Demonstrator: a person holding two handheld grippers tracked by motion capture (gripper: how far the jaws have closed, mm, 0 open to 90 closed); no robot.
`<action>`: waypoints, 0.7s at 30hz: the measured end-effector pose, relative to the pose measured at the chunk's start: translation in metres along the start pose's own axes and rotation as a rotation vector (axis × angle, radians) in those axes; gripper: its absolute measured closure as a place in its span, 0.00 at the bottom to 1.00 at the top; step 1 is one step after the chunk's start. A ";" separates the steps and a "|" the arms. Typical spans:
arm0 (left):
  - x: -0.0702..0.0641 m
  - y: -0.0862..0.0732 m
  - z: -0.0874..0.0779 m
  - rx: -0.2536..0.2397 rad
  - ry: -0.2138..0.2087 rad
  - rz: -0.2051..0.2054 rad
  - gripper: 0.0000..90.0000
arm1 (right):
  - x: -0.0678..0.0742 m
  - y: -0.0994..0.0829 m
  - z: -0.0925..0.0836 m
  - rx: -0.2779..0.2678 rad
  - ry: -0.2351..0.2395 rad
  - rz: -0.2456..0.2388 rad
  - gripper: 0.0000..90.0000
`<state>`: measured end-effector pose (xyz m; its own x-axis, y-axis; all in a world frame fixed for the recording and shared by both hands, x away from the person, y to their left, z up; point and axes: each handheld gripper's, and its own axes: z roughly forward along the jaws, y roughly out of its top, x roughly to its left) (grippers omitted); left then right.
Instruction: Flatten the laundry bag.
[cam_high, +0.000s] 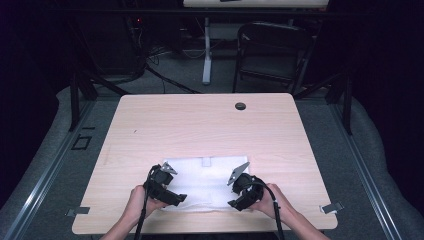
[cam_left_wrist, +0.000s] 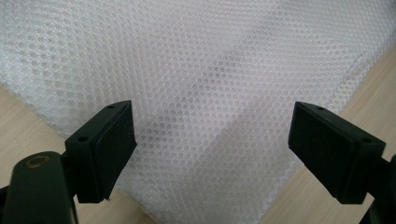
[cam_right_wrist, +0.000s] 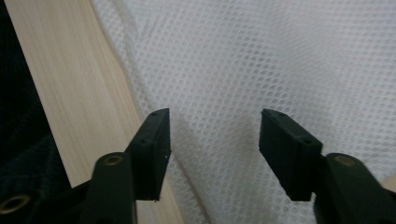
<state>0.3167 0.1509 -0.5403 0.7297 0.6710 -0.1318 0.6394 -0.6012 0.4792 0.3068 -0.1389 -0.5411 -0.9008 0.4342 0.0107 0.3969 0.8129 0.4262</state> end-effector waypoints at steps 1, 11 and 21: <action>0.000 0.000 0.000 0.000 0.000 0.000 0.18 | 0.001 0.001 0.003 0.022 0.005 -0.022 0.51; -0.008 0.001 0.002 0.001 -0.035 0.036 0.21 | 0.009 0.003 0.014 0.059 -0.012 -0.074 0.75; -0.012 0.004 0.004 -0.030 -0.067 0.072 0.27 | 0.000 0.005 0.008 0.030 0.001 -0.013 0.96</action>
<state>0.3115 0.1383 -0.5399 0.7889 0.5951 -0.1532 0.5776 -0.6330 0.5155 0.3103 -0.1317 -0.5460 -0.9059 0.4235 0.0065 0.3907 0.8296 0.3990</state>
